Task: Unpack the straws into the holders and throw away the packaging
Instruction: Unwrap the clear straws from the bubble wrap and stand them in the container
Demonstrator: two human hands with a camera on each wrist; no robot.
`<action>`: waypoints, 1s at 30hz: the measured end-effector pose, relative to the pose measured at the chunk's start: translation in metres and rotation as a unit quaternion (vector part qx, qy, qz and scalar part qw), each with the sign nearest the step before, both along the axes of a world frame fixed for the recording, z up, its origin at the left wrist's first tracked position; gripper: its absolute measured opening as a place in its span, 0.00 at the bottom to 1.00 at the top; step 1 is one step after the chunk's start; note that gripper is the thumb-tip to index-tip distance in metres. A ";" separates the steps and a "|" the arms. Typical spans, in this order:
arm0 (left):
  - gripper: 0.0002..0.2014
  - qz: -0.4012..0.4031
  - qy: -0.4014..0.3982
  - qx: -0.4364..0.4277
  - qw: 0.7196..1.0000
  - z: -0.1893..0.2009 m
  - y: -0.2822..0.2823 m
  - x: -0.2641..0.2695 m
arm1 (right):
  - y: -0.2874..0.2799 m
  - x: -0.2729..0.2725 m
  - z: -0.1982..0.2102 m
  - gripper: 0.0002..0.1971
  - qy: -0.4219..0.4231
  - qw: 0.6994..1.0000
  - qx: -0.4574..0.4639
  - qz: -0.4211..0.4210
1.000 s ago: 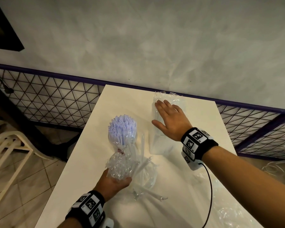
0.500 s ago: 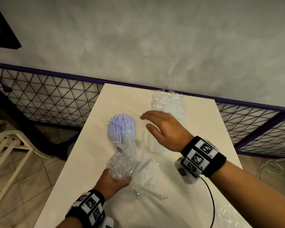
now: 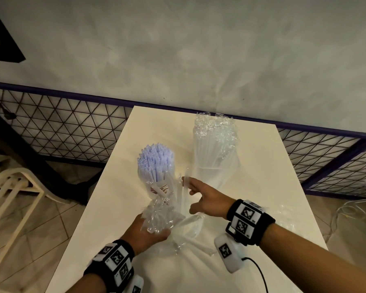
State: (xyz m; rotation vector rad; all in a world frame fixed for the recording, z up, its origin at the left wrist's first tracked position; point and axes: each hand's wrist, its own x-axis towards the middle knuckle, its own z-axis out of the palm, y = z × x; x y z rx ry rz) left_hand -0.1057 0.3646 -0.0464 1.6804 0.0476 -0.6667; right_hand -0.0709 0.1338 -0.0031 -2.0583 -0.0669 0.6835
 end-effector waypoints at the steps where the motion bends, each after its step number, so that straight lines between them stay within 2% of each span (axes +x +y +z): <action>1: 0.33 -0.007 -0.005 0.004 1.000 -0.002 0.001 0.000 | 0.003 0.001 -0.002 0.40 0.005 1.000 0.016 -0.004; 4: 0.33 -0.012 -0.015 0.014 1.000 -0.005 0.002 0.001 | 0.011 0.002 -0.003 0.36 0.017 1.000 0.020 0.004; 8: 0.30 -0.030 -0.037 0.015 0.999 -0.005 0.003 0.002 | 0.020 0.007 -0.001 0.27 0.044 0.997 -0.026 0.063; 10: 0.29 -0.037 -0.052 0.018 0.998 -0.003 0.002 0.002 | 0.021 0.010 -0.004 0.29 0.040 0.995 -0.047 0.075; 12: 0.28 -0.035 -0.062 0.013 0.997 -0.003 0.002 0.001 | 0.020 0.013 -0.004 0.33 0.028 0.995 -0.059 0.073; 15: 0.27 -0.036 -0.067 0.007 0.997 0.000 0.001 0.000 | 0.018 0.015 0.003 0.30 0.012 0.996 -0.043 0.079; 19: 0.27 -0.038 -0.068 0.004 0.997 -0.002 0.001 0.001 | 0.023 0.010 -0.002 0.32 -0.020 0.996 -0.023 0.089; 22: 0.20 -0.011 -0.054 -0.008 0.998 0.000 -0.001 0.000 | 0.023 0.008 -0.006 0.24 -0.053 0.997 -0.001 0.063; 25: 0.22 0.004 -0.047 -0.022 0.999 0.000 -0.002 -0.002 | 0.019 0.005 -0.009 0.15 -0.079 0.996 0.026 0.017; 30: 0.16 0.031 -0.045 -0.022 0.998 -0.003 -0.003 -0.001 | 0.019 -0.004 -0.010 0.13 -0.137 0.989 0.036 0.027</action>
